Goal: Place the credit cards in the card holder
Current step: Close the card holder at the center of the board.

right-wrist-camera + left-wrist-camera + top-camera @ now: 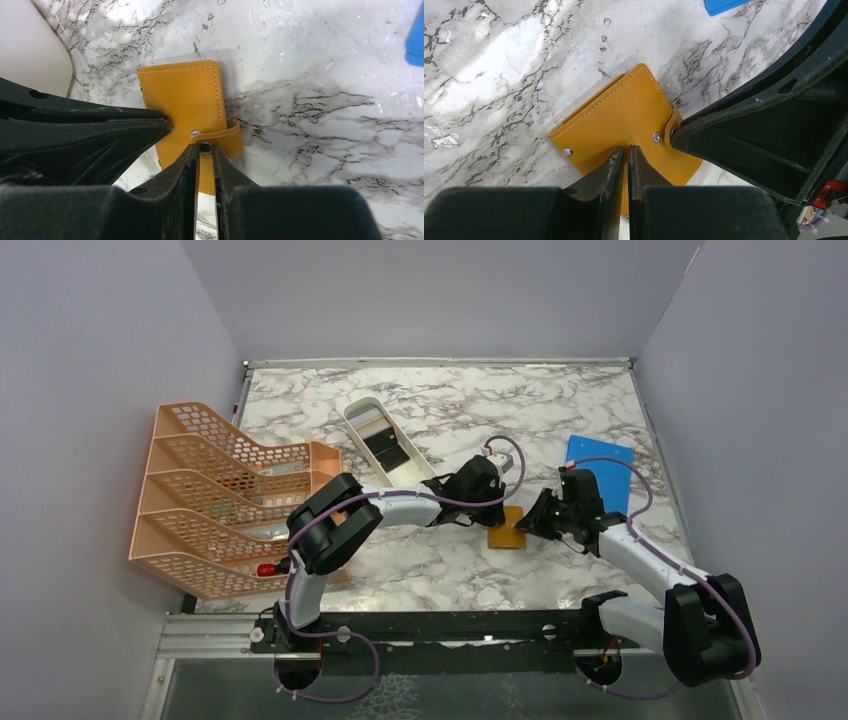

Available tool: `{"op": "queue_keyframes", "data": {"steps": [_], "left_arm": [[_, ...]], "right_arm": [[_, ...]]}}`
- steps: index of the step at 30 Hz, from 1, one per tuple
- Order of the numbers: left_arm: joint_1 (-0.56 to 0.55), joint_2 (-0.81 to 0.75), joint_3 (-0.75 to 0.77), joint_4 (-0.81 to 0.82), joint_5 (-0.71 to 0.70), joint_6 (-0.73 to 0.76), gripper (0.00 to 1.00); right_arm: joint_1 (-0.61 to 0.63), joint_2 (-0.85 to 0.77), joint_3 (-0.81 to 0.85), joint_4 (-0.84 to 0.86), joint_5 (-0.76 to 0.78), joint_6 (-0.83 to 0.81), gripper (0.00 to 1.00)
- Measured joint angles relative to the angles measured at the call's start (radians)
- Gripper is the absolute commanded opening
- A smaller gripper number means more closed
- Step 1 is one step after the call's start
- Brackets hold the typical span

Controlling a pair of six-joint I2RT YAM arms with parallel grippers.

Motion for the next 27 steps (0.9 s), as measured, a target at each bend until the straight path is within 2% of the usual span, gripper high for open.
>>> {"op": "queue_keyframes", "data": {"steps": [27], "left_arm": [[0.000,0.000,0.000,0.000,0.000,0.000,0.12]], "right_arm": [[-0.002,0.064,-0.013,0.113,-0.039,0.018,0.15]]}}
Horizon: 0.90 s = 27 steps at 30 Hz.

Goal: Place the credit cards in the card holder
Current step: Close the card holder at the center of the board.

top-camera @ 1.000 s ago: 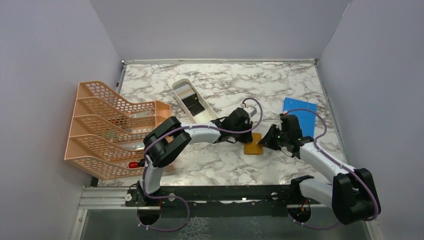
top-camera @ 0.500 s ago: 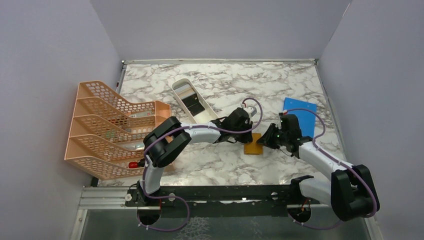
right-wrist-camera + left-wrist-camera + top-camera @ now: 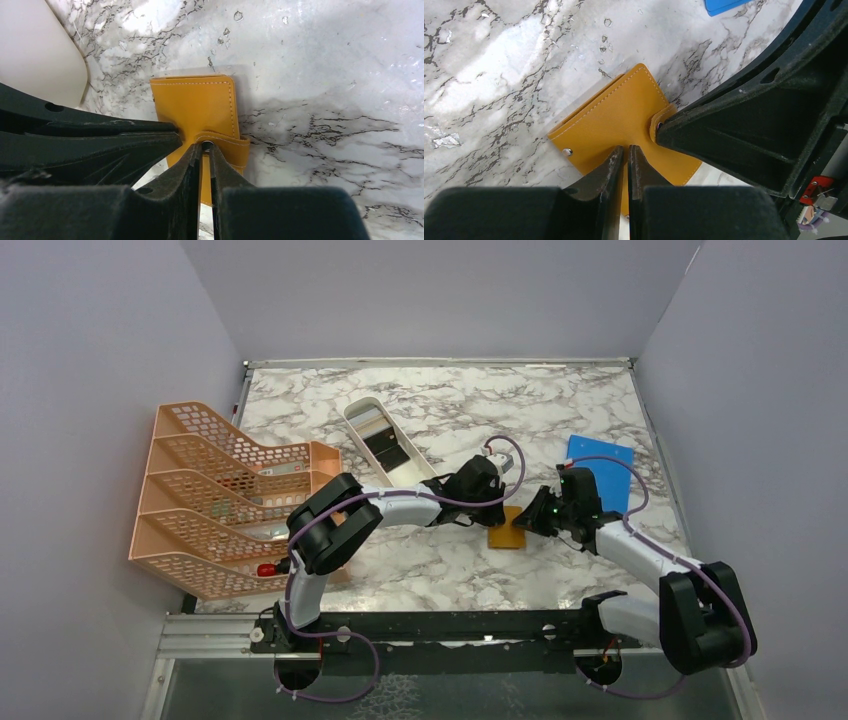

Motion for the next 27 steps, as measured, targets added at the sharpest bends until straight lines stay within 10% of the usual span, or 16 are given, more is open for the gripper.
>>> {"op": "queue_keyframes", "data": {"steps": [27], "left_arm": [[0.000,-0.001,0.000,0.000,0.000,0.000,0.12]], "right_arm": [[0.000,-0.021,0.104,-0.171,0.079,-0.100,0.18]]}}
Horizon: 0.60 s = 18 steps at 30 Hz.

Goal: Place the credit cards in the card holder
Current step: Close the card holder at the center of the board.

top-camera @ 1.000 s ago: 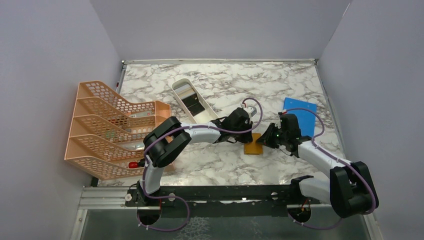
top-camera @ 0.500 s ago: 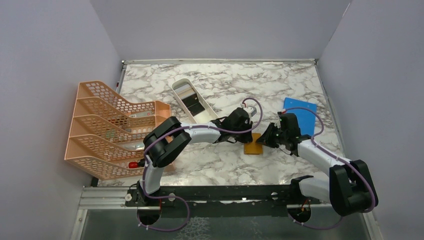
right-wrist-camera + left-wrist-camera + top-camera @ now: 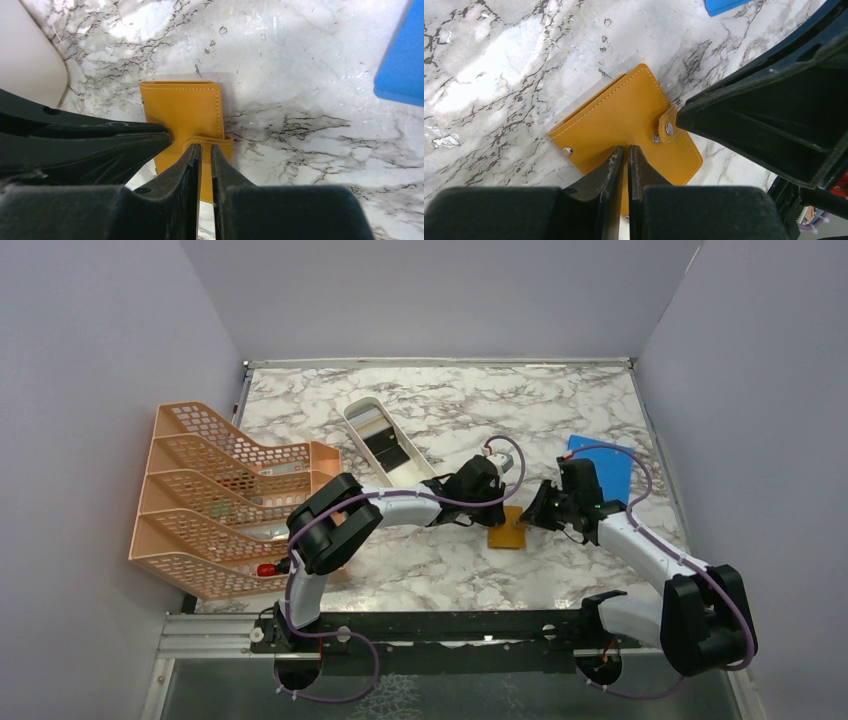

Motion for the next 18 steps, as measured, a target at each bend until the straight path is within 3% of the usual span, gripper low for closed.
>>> {"op": "queue_keyframes", "data": {"steps": [18], "left_arm": [[0.000,-0.001,-0.001,0.000,0.000,0.000,0.12]], "right_arm": [[0.000,0.082,0.000,0.040,-0.052,-0.009,0.18]]}}
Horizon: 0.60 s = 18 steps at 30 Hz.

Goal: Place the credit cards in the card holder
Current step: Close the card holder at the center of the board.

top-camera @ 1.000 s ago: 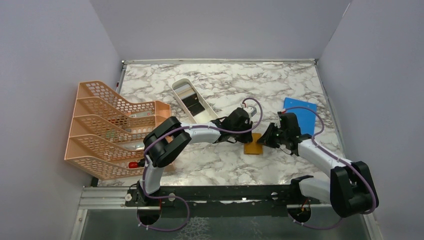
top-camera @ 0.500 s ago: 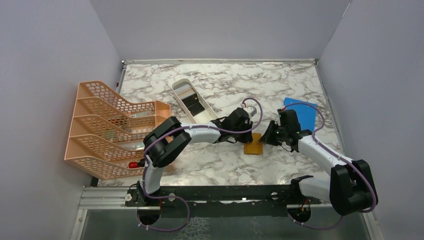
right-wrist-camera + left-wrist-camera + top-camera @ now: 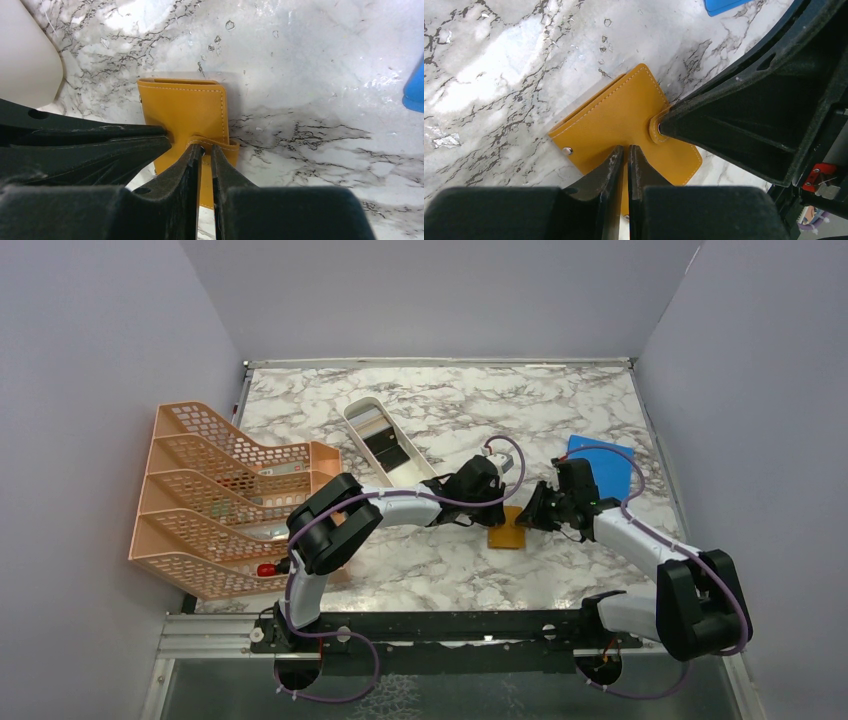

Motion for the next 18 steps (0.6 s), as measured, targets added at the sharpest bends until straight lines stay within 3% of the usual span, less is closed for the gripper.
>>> {"op": "queue_keyframes", "data": {"steps": [18], "left_arm": [[0.000,0.000,-0.001,0.000,-0.001,0.000,0.13]], "right_arm": [[-0.005,0.024,0.006,0.016,-0.051,-0.072,0.15]]}}
